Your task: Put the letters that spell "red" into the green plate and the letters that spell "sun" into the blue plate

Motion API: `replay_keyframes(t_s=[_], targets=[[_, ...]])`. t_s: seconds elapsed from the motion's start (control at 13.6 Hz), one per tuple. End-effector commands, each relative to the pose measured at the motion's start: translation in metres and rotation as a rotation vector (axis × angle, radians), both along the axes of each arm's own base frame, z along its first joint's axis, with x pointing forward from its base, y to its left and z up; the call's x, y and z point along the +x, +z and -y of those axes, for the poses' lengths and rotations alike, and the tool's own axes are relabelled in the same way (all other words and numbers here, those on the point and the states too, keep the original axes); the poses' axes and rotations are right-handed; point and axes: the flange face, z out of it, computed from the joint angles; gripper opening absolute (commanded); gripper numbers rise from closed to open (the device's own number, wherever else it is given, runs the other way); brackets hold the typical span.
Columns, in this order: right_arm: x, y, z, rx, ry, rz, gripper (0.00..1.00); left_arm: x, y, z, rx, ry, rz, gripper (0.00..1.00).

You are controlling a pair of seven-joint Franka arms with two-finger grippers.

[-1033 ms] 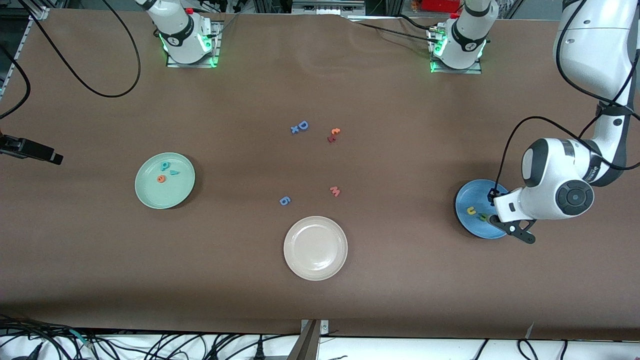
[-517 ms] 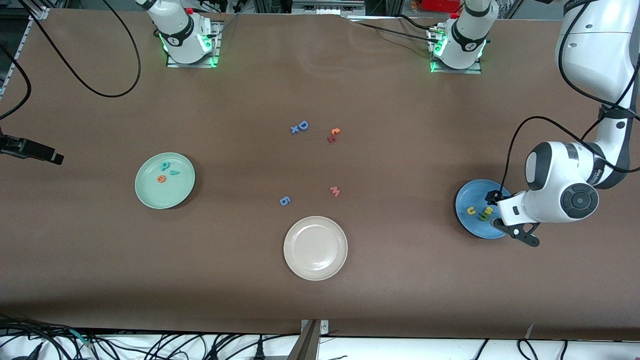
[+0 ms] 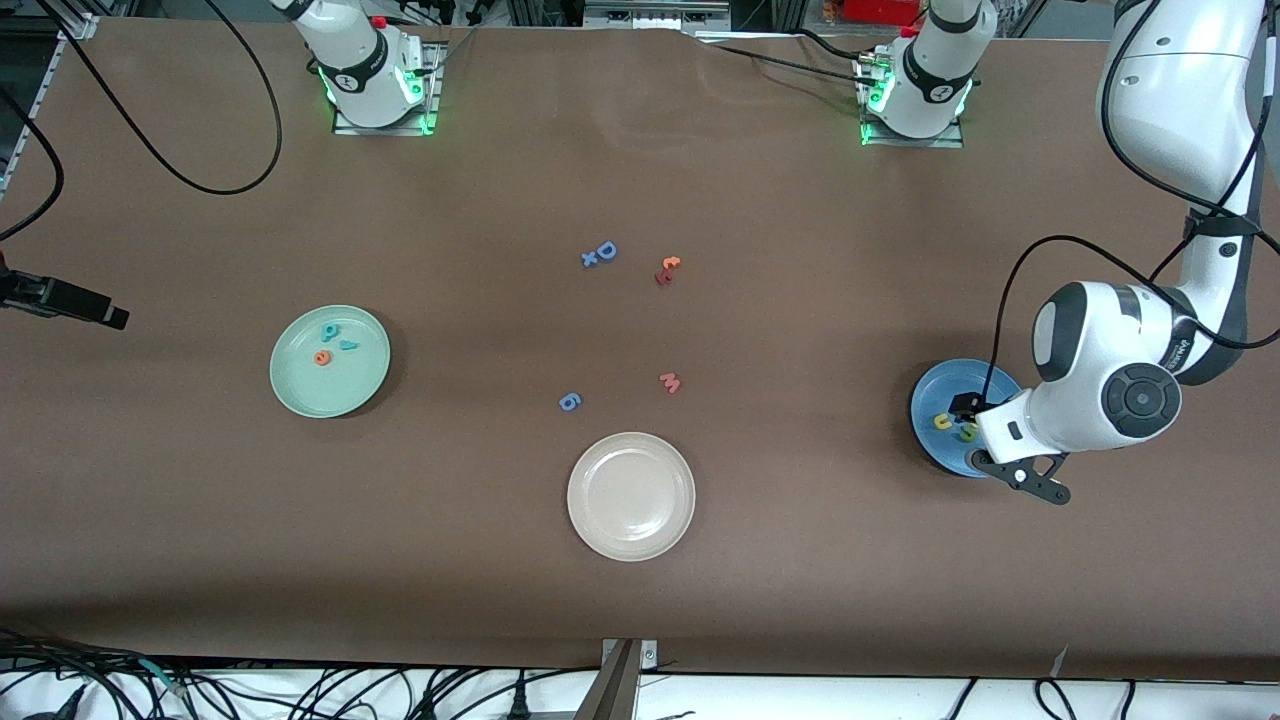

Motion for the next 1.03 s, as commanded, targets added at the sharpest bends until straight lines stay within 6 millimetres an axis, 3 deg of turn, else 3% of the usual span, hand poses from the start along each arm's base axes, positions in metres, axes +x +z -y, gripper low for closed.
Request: replay_keyframes(t_s=[0.0, 0.3, 0.37, 0.52, 0.66, 0.96], targets=[[-0.003, 0.0, 0.002, -0.011, -0.004, 0.005, 1.0, -0.002, 0.022, 0.012, 0.032, 0.072, 0.004, 1.0], [-0.004, -0.001, 0.003, -0.012, -0.006, 0.005, 1.0, -0.009, 0.047, 0.047, 0.063, 0.182, 0.011, 1.0], [-0.004, -0.001, 0.003, -0.011, -0.006, 0.004, 1.0, -0.011, 0.061, 0.056, 0.067, 0.194, 0.027, 1.0], [-0.004, -0.001, 0.003, -0.012, -0.006, 0.005, 1.0, -0.013, 0.084, 0.053, 0.037, 0.234, 0.045, 1.0], [-0.005, -0.007, 0.002, -0.012, -0.006, 0.011, 1.0, -0.021, 0.117, 0.044, 0.009, 0.272, 0.051, 1.0], [-0.006, -0.006, -0.001, -0.014, -0.005, 0.019, 1.0, -0.054, 0.196, 0.051, 0.01, 0.295, 0.11, 1.0]])
